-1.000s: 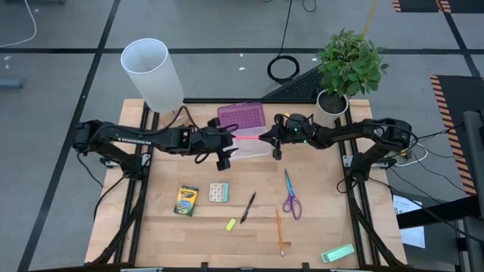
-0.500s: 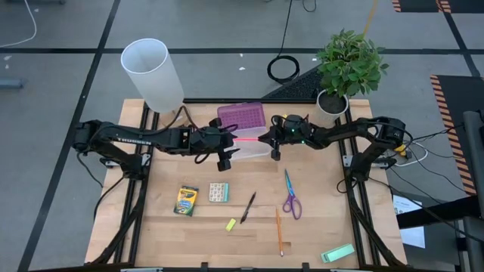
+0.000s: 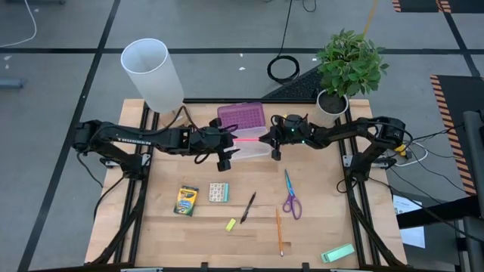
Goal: Pack school essentials
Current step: Put the pink pencil into the purple supply box, then put the orange pencil into the purple supply box
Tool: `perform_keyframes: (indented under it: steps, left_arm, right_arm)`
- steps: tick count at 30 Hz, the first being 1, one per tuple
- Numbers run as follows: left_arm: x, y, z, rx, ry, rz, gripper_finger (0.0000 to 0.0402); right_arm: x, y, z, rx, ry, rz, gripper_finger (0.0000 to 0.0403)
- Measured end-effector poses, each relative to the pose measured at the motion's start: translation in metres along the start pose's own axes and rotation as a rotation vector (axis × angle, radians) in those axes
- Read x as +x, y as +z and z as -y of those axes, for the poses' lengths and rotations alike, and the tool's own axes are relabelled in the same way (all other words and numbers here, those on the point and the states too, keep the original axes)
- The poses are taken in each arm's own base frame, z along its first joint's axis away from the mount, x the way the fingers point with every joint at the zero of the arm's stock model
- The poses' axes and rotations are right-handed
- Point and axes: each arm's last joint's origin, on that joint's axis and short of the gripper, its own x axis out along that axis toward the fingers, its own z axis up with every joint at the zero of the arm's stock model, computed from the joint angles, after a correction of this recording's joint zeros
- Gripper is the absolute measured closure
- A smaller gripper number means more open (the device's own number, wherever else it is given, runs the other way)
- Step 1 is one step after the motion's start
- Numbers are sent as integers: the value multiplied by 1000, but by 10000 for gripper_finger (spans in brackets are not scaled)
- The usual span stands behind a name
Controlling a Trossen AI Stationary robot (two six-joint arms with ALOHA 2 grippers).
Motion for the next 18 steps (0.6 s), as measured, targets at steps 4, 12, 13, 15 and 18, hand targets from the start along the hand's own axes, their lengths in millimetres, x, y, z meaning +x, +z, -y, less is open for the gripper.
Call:
perform_keyframes:
  steps: [4,12,13,15,18]
  left_arm:
    - [0,0,0,-1,0,3,186]
    - [0,4,0,-11,-6,39,186]
    - [0,4,0,-12,-5,44,186]
    - [0,5,0,-10,-5,50,186]
    - [0,5,0,-8,-5,51,186]
  right_arm:
    - [0,1,0,7,-1,11,385]
    - [7,-5,0,36,3,-4,374]
    - [9,-6,0,43,5,-12,368]
    - [13,-7,1,63,5,-24,354]
    - [19,-5,3,88,1,-22,332]
